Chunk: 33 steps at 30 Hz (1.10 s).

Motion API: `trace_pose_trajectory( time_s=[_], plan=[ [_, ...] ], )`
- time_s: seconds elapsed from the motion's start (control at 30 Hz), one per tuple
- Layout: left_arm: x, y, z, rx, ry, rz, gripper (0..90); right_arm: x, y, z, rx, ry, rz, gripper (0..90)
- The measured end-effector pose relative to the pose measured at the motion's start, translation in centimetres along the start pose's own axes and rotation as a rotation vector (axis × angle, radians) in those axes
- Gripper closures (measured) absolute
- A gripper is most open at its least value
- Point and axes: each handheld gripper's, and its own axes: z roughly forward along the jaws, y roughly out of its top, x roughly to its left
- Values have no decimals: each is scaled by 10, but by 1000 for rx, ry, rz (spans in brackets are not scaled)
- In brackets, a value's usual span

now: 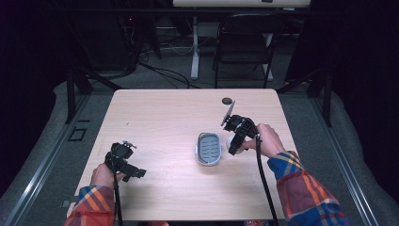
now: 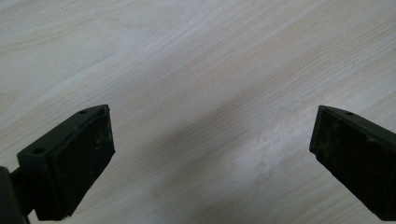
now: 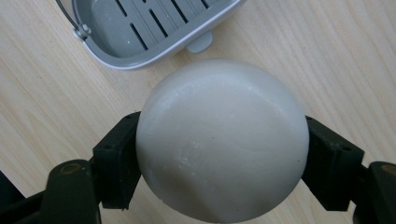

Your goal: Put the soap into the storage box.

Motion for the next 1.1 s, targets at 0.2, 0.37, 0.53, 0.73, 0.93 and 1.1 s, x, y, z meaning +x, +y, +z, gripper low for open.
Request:
trace_pose_trajectory(
  time_s=[0.2, 0.37, 0.53, 0.73, 0.93, 1.1],
  plan=[
    [1, 0, 0, -5, -5, 9, 0, 1, 6, 0, -13, -3, -9, 239],
    [1, 0, 0, -8, -4, -1, 0, 4, 15, -1, -6, -2, -28, 240],
    [1, 0, 0, -7, -5, 0, 0, 6, 20, -1, -4, -2, -35, 240],
    [1, 0, 0, -9, -8, -1, 0, 8, 29, -2, -6, -1, -50, 239],
    [2, 0, -1, -14, -11, -3, 0, 14, 41, 2, -13, 10, -69, 240],
    [2, 0, 0, -11, -11, -5, 0, 17, 48, 4, -9, 14, -84, 239]
  ],
)
